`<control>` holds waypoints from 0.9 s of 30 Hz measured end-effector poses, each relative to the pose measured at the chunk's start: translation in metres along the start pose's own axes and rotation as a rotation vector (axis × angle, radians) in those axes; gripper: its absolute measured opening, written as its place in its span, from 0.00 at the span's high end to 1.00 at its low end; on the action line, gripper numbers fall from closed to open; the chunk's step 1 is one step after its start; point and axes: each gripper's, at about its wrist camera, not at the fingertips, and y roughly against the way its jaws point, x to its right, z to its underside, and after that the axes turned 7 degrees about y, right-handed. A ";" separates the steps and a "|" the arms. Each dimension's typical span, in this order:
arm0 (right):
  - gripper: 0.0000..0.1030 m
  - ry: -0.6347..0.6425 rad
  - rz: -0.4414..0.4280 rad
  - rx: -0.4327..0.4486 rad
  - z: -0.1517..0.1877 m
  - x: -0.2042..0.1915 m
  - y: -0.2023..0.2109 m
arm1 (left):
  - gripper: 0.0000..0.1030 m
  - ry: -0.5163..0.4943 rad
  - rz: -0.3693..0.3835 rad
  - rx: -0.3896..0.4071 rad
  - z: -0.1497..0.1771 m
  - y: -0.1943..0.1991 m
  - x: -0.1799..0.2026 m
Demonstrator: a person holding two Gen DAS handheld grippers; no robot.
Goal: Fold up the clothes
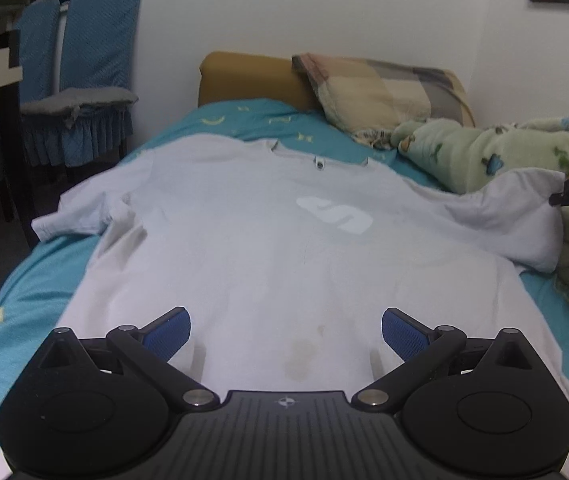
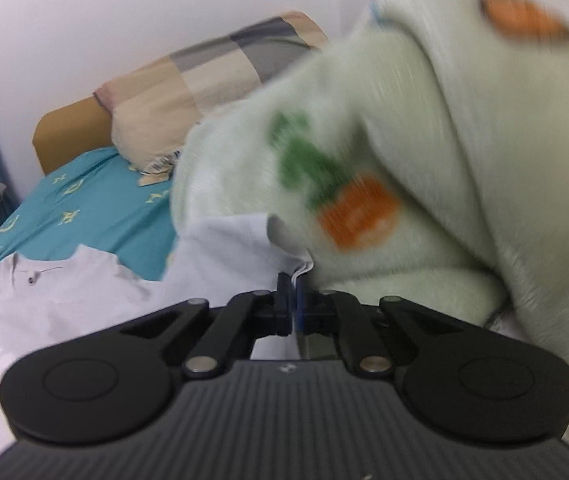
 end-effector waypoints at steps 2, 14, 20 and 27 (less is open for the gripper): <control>0.95 0.033 -0.006 0.013 -0.010 -0.012 0.017 | 0.00 0.023 0.007 0.025 -0.005 0.014 -0.001; 0.96 0.151 -0.168 0.152 -0.134 -0.179 0.073 | 0.00 0.035 -0.024 0.146 -0.040 0.051 -0.027; 0.96 0.227 -0.239 0.077 -0.122 -0.312 0.012 | 0.00 0.166 -0.123 0.147 -0.062 0.036 -0.079; 0.94 0.255 -0.265 0.004 -0.041 -0.397 -0.076 | 0.00 0.272 -0.190 0.057 -0.064 0.003 -0.127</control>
